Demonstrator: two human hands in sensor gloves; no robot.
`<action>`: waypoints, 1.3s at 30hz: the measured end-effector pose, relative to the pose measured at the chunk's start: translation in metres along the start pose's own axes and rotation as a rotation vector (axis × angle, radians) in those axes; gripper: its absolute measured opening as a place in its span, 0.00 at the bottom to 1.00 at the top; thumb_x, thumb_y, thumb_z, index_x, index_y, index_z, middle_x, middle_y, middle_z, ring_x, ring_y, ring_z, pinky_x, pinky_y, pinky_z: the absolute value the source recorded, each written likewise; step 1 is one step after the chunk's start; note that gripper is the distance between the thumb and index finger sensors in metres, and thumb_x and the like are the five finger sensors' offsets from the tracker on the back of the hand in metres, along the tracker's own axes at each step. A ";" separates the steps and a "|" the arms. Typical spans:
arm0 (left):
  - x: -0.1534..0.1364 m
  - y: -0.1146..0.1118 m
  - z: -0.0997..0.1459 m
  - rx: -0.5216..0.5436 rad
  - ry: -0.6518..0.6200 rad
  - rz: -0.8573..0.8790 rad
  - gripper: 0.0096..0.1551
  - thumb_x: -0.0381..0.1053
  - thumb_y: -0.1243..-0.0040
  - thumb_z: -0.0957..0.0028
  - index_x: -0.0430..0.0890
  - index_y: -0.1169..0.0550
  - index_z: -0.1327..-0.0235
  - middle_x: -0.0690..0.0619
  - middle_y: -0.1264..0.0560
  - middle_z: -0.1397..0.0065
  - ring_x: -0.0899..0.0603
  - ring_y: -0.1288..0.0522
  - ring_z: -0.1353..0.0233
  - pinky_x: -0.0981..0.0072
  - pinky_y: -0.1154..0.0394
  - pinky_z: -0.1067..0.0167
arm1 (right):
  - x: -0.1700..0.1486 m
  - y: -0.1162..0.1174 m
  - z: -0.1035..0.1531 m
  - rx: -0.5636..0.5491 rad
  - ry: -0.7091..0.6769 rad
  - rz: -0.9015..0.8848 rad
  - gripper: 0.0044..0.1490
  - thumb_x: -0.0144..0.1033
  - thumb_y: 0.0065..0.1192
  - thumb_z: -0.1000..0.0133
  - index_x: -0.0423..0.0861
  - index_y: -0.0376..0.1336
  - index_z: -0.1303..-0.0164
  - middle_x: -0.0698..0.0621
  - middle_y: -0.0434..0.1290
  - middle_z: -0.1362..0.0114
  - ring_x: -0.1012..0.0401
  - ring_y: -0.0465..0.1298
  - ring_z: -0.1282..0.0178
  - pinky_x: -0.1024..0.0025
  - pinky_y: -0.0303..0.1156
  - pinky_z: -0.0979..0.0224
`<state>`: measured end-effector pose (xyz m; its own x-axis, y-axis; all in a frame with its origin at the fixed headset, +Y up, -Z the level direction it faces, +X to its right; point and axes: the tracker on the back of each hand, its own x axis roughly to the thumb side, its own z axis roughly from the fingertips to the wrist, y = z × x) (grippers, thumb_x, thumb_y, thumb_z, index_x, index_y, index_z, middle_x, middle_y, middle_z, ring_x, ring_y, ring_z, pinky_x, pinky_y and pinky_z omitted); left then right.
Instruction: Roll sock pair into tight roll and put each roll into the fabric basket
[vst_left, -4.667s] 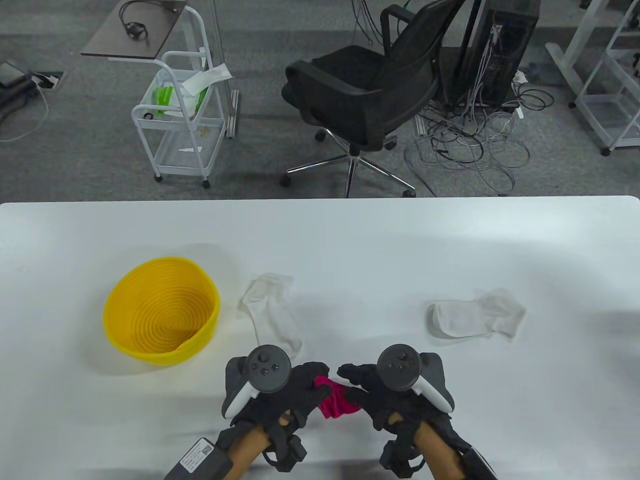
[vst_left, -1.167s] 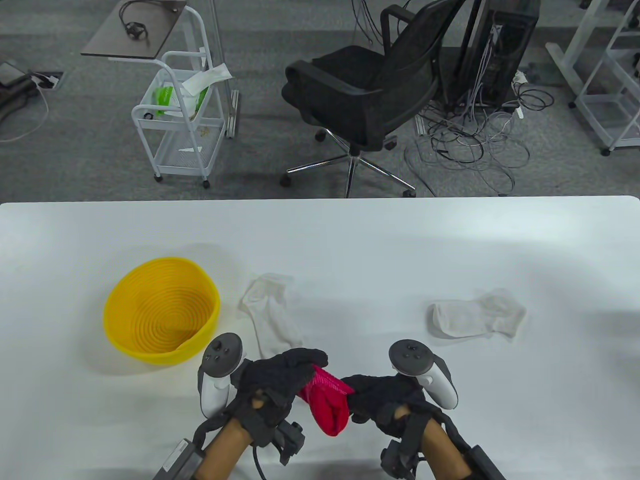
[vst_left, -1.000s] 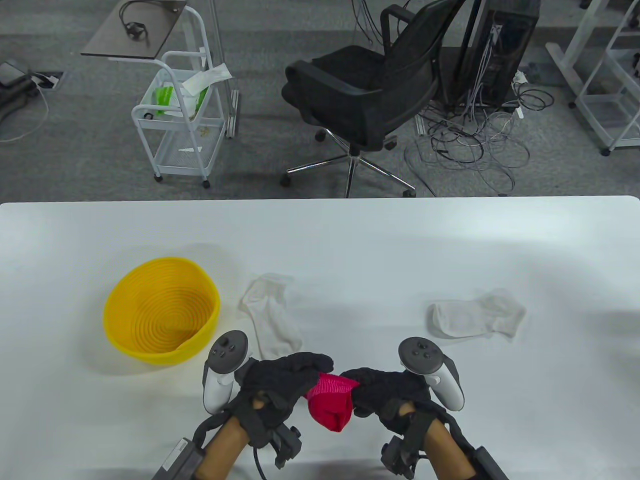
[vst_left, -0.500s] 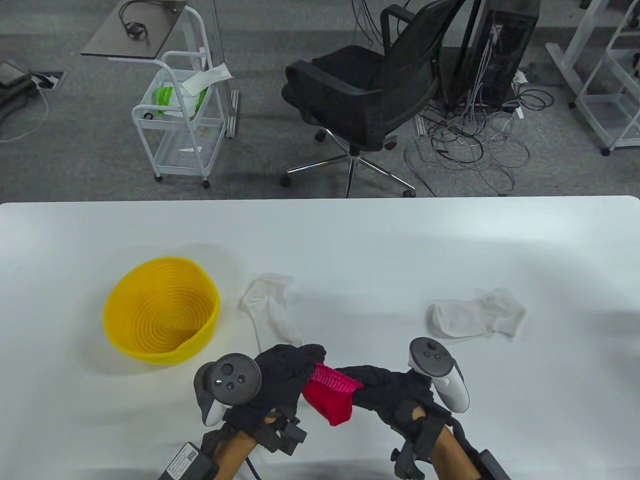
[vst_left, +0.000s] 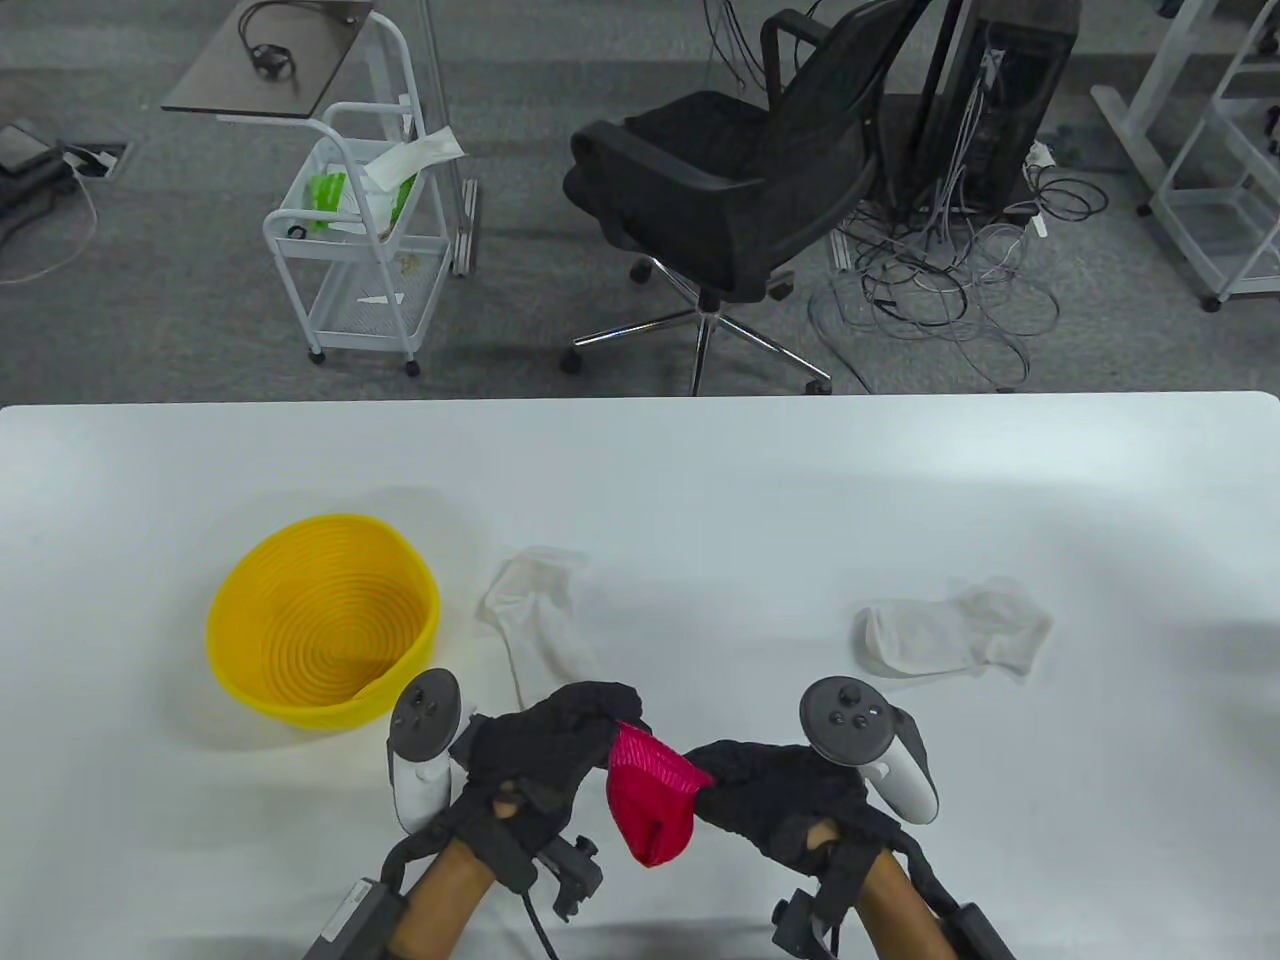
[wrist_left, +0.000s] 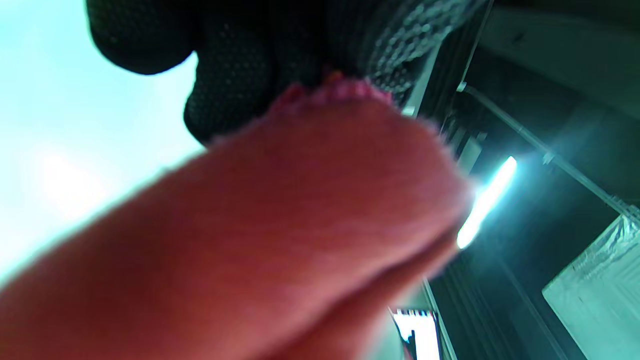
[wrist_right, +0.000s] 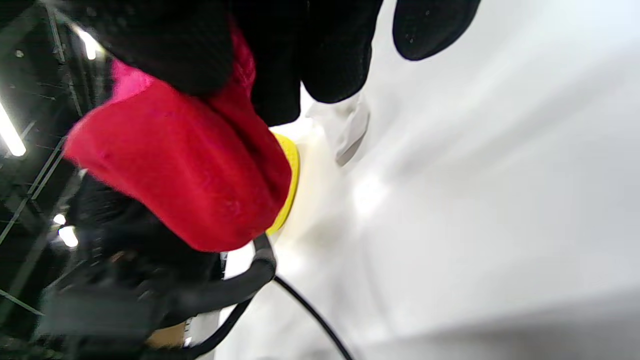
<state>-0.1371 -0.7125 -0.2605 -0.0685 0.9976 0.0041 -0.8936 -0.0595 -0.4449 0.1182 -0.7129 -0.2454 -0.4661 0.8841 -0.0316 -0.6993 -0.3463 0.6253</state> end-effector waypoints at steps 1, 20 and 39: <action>0.000 -0.002 -0.001 -0.022 -0.013 -0.016 0.21 0.48 0.39 0.57 0.53 0.16 0.50 0.54 0.09 0.54 0.43 0.15 0.47 0.46 0.27 0.45 | -0.001 0.000 0.000 -0.022 0.010 0.019 0.22 0.50 0.65 0.50 0.66 0.69 0.45 0.62 0.75 0.29 0.58 0.71 0.24 0.43 0.61 0.21; -0.006 -0.004 0.007 0.027 0.182 -0.440 0.52 0.73 0.35 0.65 0.48 0.32 0.28 0.43 0.25 0.29 0.35 0.26 0.34 0.42 0.32 0.42 | -0.010 -0.010 0.002 -0.211 0.072 0.076 0.27 0.55 0.65 0.50 0.65 0.67 0.39 0.60 0.75 0.28 0.57 0.73 0.26 0.46 0.65 0.23; 0.014 0.013 0.015 0.257 0.145 -0.492 0.35 0.60 0.34 0.60 0.45 0.20 0.41 0.43 0.15 0.44 0.38 0.17 0.48 0.45 0.26 0.49 | -0.023 -0.029 0.005 -0.290 0.102 -0.016 0.35 0.60 0.60 0.51 0.66 0.61 0.30 0.60 0.71 0.23 0.57 0.72 0.22 0.47 0.65 0.23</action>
<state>-0.1563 -0.6998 -0.2527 0.4276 0.9036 0.0248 -0.8855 0.4242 -0.1893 0.1515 -0.7214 -0.2586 -0.4952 0.8595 -0.1268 -0.8259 -0.4204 0.3758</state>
